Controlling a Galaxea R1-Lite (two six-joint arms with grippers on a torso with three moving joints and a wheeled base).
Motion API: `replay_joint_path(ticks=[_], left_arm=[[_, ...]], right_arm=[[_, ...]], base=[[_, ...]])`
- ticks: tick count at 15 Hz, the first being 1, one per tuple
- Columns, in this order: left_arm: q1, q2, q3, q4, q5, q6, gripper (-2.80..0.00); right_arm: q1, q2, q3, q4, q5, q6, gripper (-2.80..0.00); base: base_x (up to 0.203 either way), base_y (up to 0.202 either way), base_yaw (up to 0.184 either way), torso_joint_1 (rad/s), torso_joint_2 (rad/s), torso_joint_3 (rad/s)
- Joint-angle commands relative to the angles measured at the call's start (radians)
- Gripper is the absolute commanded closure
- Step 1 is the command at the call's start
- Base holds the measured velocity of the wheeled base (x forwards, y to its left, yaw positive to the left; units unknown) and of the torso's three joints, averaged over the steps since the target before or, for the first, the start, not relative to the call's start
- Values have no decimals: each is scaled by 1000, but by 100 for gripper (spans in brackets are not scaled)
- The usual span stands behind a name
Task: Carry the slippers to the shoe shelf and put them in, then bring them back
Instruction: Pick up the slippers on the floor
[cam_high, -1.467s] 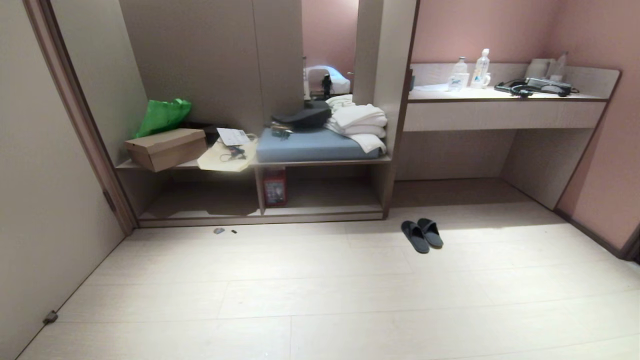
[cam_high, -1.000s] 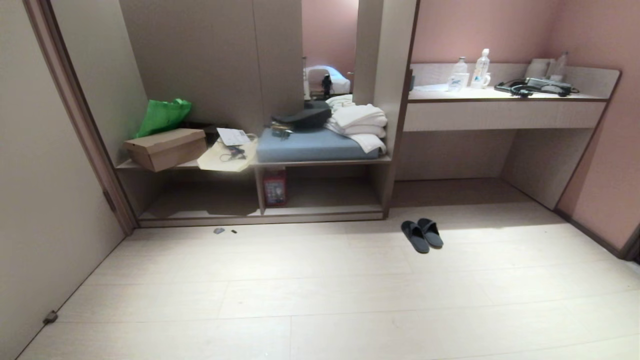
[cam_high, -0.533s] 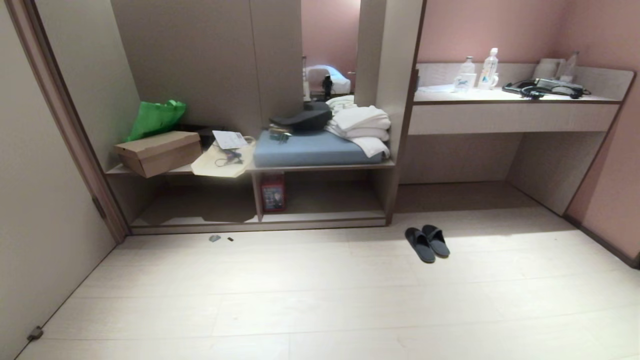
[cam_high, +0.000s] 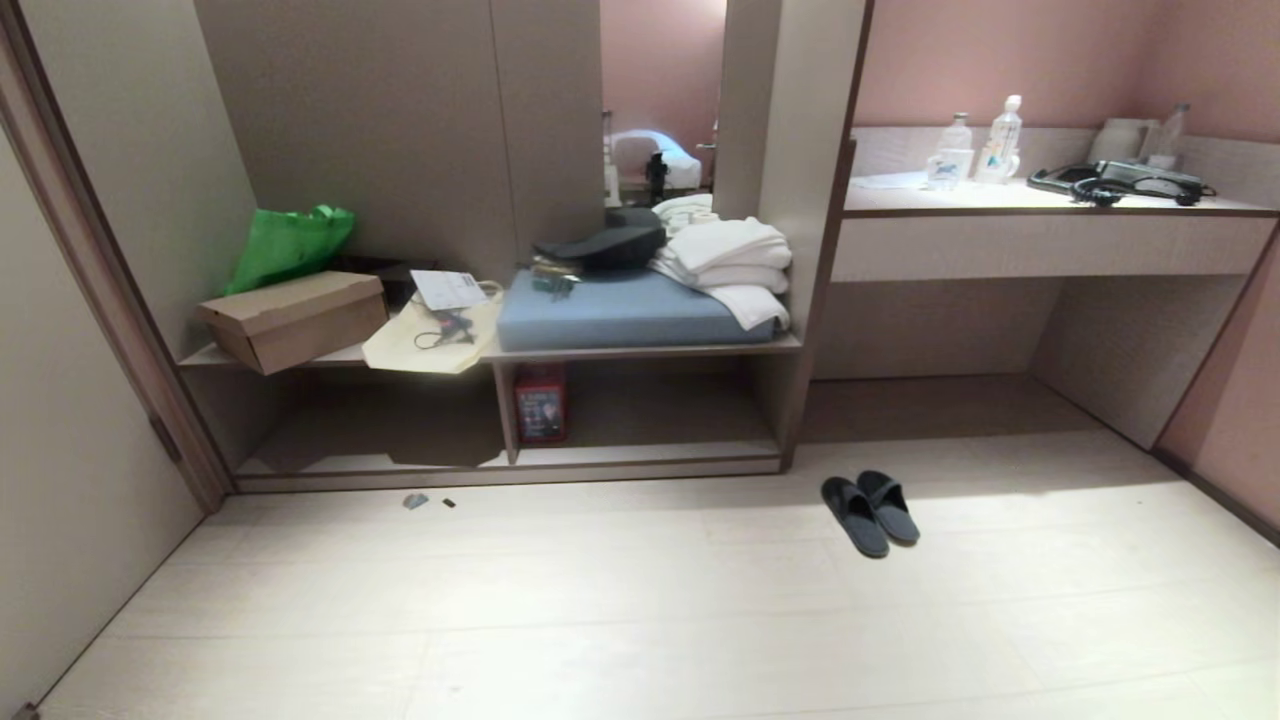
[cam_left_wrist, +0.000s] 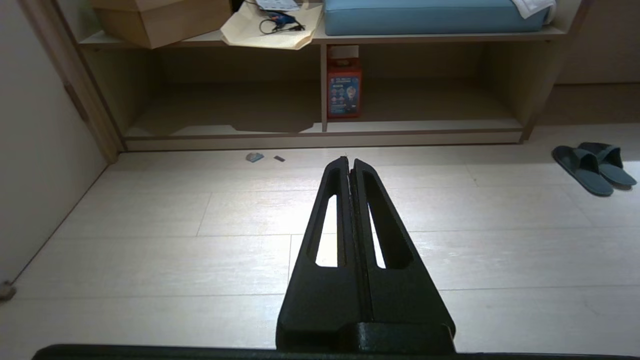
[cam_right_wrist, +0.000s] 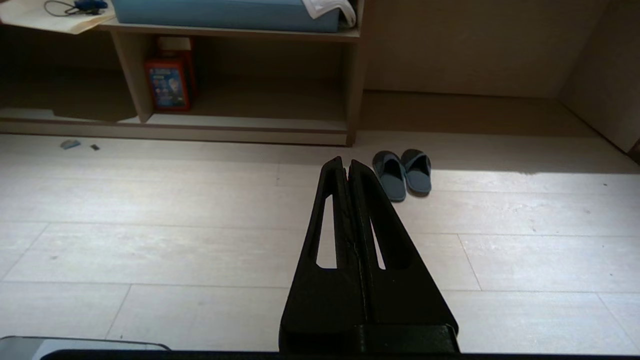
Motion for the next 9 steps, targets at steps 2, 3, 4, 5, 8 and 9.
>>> replay_joint_path(ticks=[2,3,4,5,8,9], left_arm=[[1,2,0,-1,0,0,0],[1,2,0,-1,0,0,0],[1,2,0,-1,0,0,0],[0,2,0,-1,0,0,0],[1,2,0,-1,-2,0,0],[0,2,0,-1,0,-1,0]], right_arm=[[0,1,0,0,1,-1,0],[0,1,0,0,1,-1,0],[0,1,0,0,1,-1,0],[0,1,0,0,1,-1,0],[0,1,0,0,1,-1,0],[0,1,0,0,1,-1,0]], base=[[194,0,-3,2,2,3],[194,0,-1,2,7,6],[195,0,-2,2,-2,2],[195,0,3,2,-1,-1],[197,0,-2,0,3,0],[195,0,0,1,1,0]])
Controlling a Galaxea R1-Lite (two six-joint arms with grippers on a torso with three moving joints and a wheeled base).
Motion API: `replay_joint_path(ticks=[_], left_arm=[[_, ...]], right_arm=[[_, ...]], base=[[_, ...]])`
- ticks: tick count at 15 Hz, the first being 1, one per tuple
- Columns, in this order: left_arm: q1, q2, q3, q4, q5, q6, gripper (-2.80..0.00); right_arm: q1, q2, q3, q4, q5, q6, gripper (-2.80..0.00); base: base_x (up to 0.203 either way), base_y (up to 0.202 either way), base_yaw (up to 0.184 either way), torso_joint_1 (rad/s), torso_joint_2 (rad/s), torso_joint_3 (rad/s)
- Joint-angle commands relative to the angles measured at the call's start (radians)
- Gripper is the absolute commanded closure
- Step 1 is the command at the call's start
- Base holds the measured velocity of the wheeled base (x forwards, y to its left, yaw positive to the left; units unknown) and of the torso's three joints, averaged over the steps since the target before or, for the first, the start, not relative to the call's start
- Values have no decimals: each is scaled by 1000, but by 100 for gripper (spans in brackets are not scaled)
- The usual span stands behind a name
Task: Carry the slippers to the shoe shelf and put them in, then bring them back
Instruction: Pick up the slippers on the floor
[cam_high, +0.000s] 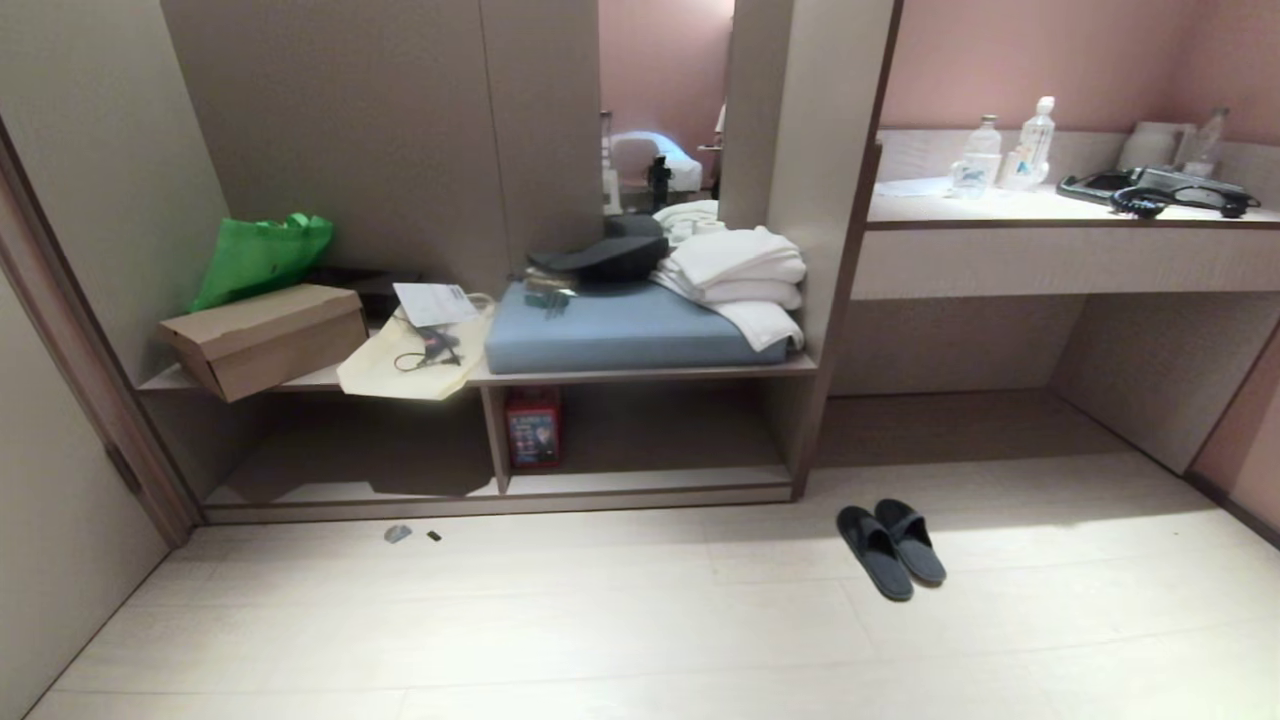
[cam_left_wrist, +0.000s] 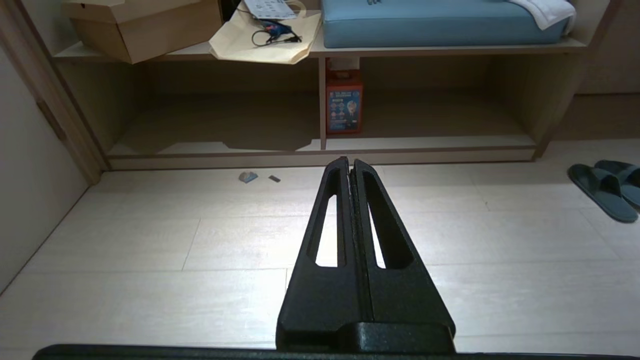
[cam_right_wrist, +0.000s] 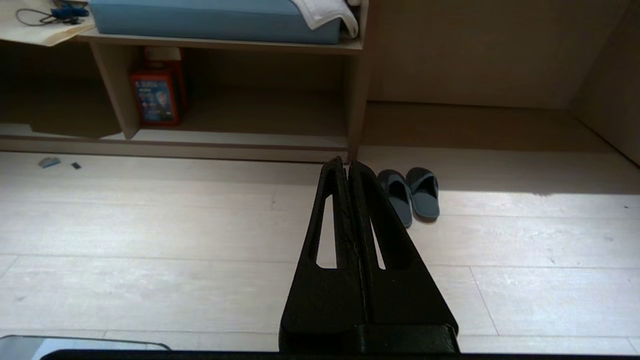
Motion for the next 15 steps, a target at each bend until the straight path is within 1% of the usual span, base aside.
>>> replay_joint_path(ticks=[1,15], left_arm=[[0,2,0,-1,0,0,0],[0,2,0,-1,0,0,0]], right_arm=[[0,1,0,0,0,-1,0],[0,1,0,0,-1,-1,0]], base=[[194,0,0,2,4,1],[195,0,-1,2,2,3]])
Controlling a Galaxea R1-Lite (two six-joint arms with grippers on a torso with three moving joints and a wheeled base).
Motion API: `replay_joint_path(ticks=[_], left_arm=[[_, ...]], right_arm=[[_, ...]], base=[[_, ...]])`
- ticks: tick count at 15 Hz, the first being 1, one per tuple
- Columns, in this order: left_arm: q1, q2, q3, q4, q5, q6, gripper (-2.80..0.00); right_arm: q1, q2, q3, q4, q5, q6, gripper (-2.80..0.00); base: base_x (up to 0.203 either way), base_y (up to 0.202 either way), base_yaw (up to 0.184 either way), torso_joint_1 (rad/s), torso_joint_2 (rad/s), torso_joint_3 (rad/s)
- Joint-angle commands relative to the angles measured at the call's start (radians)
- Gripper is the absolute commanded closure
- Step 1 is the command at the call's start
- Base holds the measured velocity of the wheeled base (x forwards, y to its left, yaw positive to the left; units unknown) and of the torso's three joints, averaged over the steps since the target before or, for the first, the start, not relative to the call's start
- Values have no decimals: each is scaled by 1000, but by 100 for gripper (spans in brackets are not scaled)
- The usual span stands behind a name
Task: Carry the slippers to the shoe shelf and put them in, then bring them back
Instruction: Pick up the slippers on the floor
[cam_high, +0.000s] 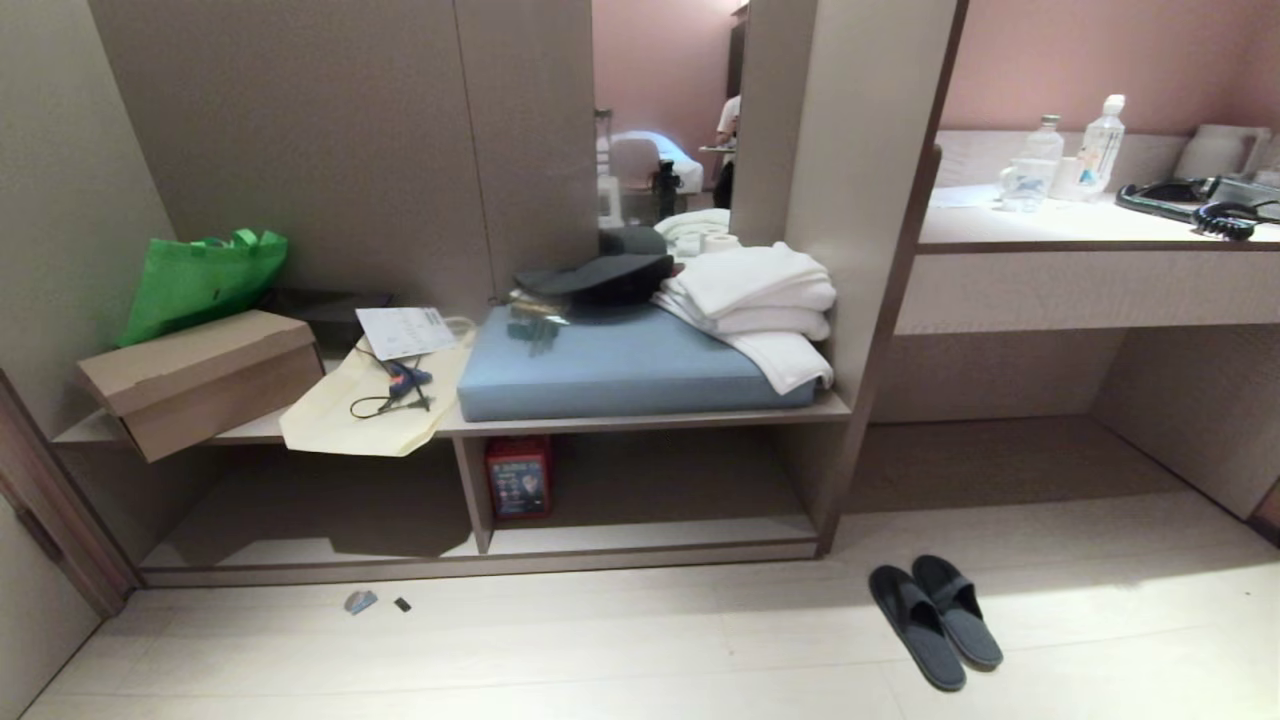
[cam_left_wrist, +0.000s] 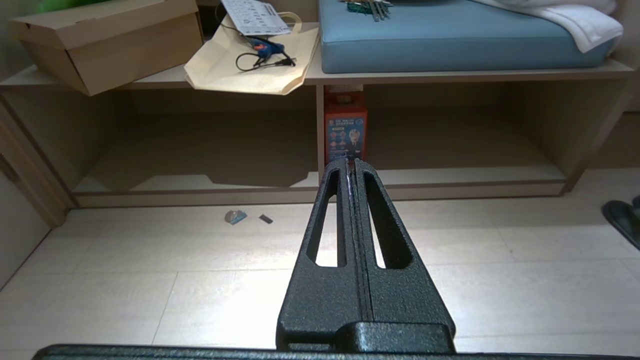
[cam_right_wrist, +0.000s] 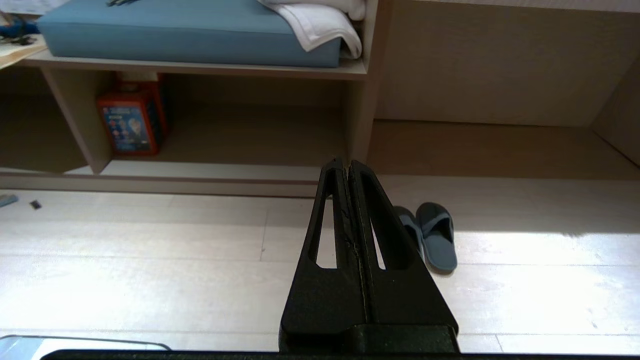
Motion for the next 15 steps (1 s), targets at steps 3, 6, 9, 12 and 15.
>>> replay_joint_path(ticks=[3,6,9,12,15], left_arm=[[1,2,0,-1,0,0,0],[0,2,0,-1,0,0,0],[1,2,0,-1,0,0,0],[0,2,0,-1,0,1,0],[1,2,0,-1,0,1,0]], right_arm=[[0,1,0,0,1,-1,0],[0,1,0,0,1,-1,0],[0,1,0,0,1,-1,0],[0,1,0,0,1,-1,0],[0,1,0,0,1,-1,0]], base=[[199,0,0,5,1,1],[192,0,0,4,3,7],[192,0,-1,-1,0,1],[86,0,0,5,3,2],[0,0,0,0,0,0]])
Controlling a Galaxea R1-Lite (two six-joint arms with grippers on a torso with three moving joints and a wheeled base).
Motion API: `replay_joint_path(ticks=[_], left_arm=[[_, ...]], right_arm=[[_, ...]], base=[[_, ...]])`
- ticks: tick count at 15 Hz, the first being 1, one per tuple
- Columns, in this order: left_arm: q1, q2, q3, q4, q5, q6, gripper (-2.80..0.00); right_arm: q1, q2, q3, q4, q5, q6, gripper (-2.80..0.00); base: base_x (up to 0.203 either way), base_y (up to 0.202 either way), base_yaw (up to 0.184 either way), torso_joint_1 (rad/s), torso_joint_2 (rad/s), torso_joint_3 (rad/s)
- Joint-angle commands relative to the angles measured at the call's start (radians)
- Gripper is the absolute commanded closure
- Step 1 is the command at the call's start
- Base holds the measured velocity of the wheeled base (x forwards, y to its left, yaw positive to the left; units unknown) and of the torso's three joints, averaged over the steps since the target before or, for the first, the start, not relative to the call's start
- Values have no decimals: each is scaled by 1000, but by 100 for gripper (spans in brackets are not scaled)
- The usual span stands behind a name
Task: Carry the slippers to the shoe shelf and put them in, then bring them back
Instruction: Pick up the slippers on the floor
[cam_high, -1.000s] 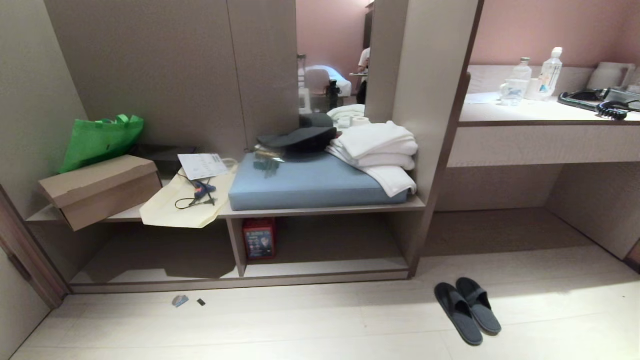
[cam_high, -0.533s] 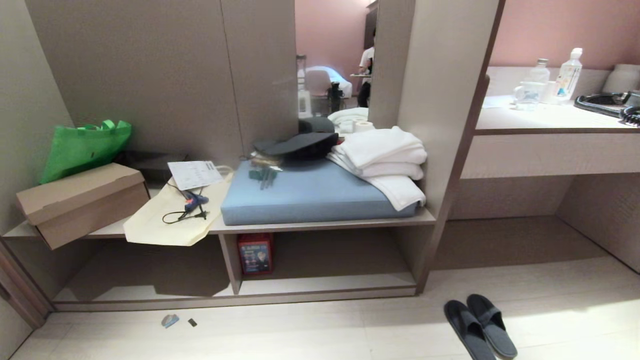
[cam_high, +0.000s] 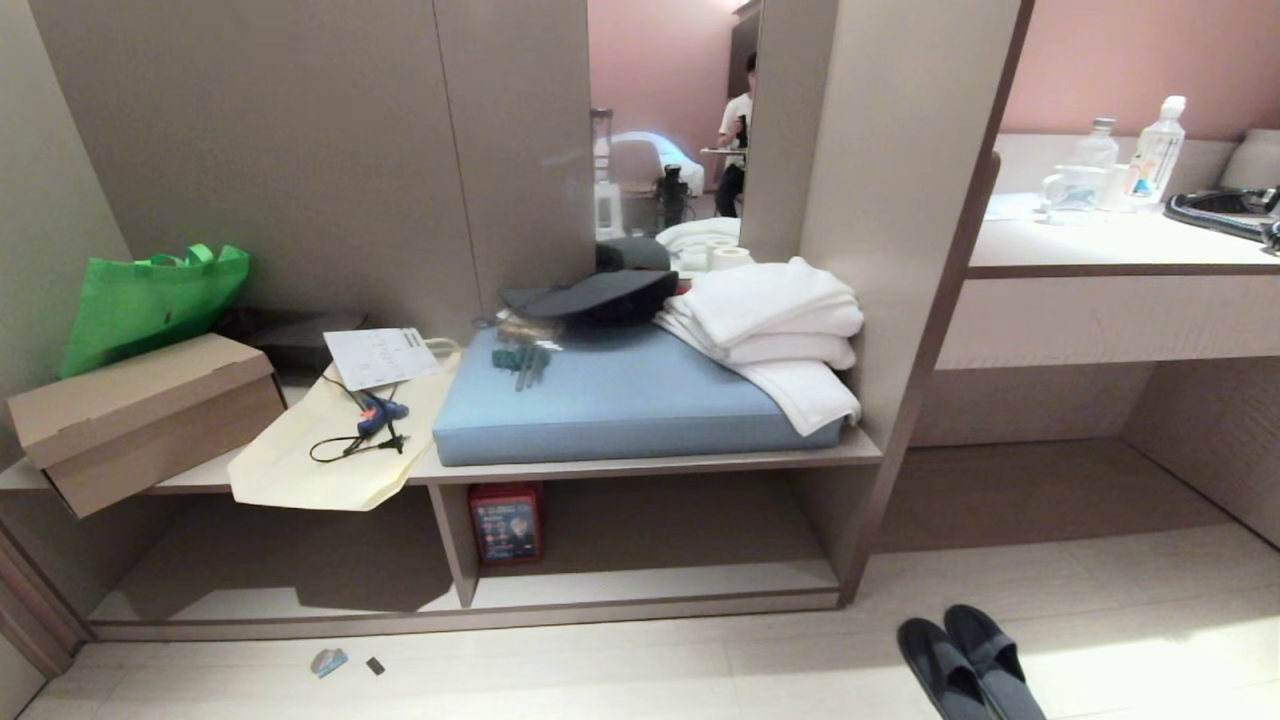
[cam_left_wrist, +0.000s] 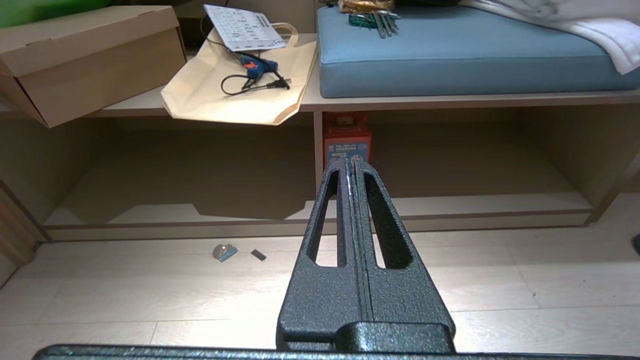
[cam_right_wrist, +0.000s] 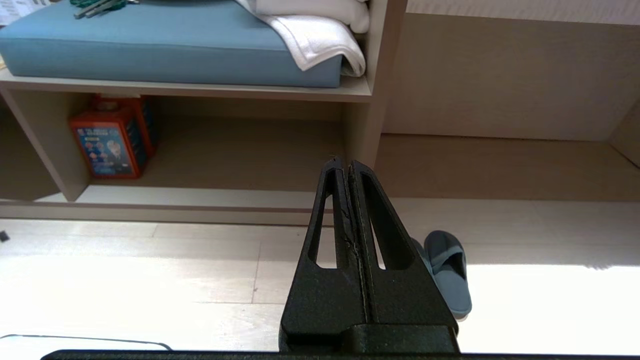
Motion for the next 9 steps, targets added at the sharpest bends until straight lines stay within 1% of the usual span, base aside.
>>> replay_joint_path(ticks=[1,4,5,6,9], left_arm=[[-1,2,0,0,0,0,0],[-1,2,0,0,0,0,0],[0,2,0,0,0,0,0],[1,2,0,0,0,0,0],[1,2,0,0,0,-2,0]], right_arm=[[0,1,0,0,0,-1,0],[0,1,0,0,0,-1,0],[0,1,0,0,0,-1,0],[0,1,0,0,0,-1,0],[0,1,0,0,0,-1,0]], base=[[0,0,0,0,0,0],[0,0,0,0,0,0],[-3,-83,6,2,2,7],[-1,-138,4,2,5,2],[0,-194,3,0,3,3]])
